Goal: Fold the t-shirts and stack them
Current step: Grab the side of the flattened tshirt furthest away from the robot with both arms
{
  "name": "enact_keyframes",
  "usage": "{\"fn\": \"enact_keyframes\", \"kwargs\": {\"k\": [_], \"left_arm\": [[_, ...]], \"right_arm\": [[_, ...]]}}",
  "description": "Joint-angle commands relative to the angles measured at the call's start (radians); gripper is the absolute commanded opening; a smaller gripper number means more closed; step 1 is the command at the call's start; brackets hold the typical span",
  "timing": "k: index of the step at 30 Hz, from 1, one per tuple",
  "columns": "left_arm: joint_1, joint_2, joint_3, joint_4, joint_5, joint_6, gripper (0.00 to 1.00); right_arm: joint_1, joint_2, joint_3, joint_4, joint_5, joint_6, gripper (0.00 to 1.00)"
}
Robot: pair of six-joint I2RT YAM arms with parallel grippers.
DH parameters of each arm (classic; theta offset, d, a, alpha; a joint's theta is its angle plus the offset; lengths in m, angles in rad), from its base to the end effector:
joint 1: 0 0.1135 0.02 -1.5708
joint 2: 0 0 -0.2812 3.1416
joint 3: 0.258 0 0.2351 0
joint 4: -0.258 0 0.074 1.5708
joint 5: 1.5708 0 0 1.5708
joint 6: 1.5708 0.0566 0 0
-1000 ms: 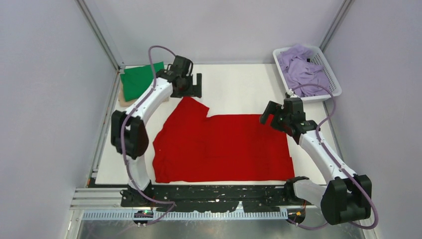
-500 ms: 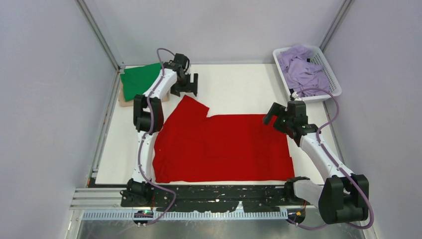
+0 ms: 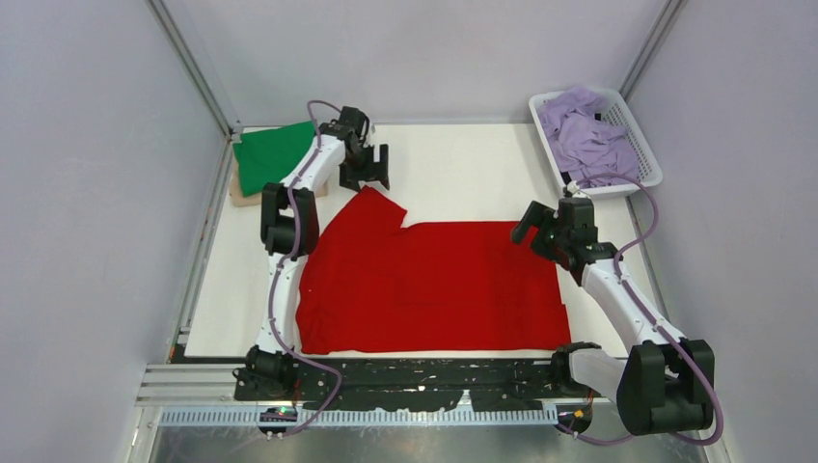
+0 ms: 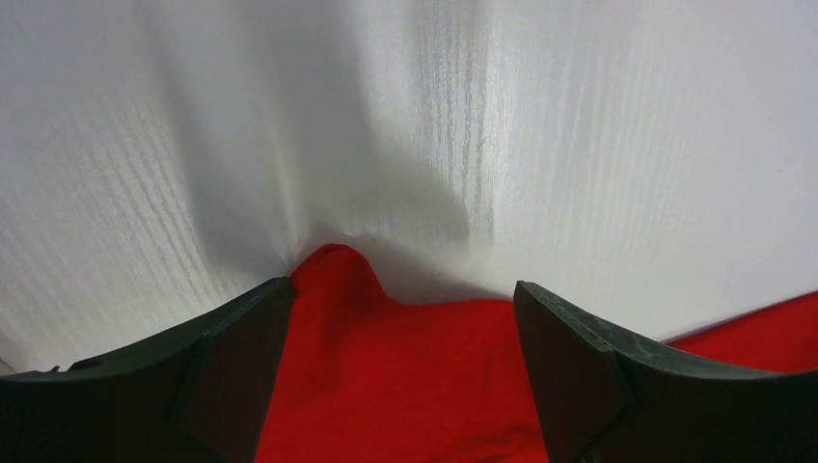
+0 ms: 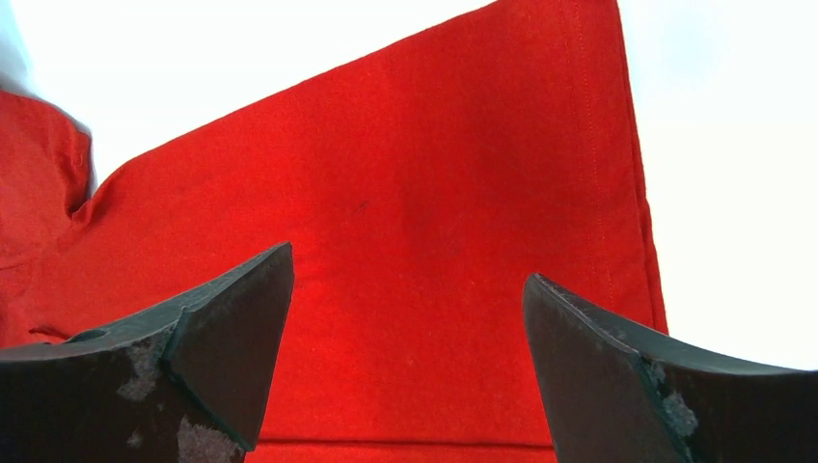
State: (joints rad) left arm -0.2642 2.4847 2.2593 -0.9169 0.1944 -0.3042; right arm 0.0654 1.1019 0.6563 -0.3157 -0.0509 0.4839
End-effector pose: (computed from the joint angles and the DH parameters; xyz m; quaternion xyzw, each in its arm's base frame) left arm 0.5102 -0.1493 0.1751 0.0012 0.9727 -0.1504 0.1765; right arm 0.2177 0.0171 0.2305 0.1811 0.9009 0.1293 0.3726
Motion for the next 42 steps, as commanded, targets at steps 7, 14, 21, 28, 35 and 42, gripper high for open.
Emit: {"fn": "enact_keyframes", "kwargs": {"k": [7, 14, 21, 28, 35, 42], "left_arm": [[-0.002, -0.036, -0.009, -0.059, 0.042, 0.020, 0.65], [-0.004, -0.041, -0.015, -0.061, 0.019, 0.015, 0.35], [-0.008, -0.043, -0.015, -0.055, 0.004, 0.025, 0.00], [-0.012, -0.138, -0.109, -0.004, 0.016, 0.068, 0.00], [-0.018, -0.320, -0.301, 0.117, 0.045, 0.099, 0.00], [-0.028, -0.460, -0.458, 0.165, 0.037, 0.114, 0.00]], "right_arm": [[-0.017, -0.048, 0.002, 0.002, 0.009, -0.027, 0.95], [-0.029, -0.070, -0.011, -0.010, 0.022, -0.039, 0.95], [-0.039, -0.035, 0.013, -0.028, 0.091, -0.046, 0.96], [-0.038, 0.170, 0.186, -0.068, 0.190, -0.083, 0.98], [-0.038, 0.478, 0.415, -0.101, 0.338, -0.030, 0.95], [-0.030, 0.736, 0.654, -0.230, 0.375, 0.019, 0.83]]}}
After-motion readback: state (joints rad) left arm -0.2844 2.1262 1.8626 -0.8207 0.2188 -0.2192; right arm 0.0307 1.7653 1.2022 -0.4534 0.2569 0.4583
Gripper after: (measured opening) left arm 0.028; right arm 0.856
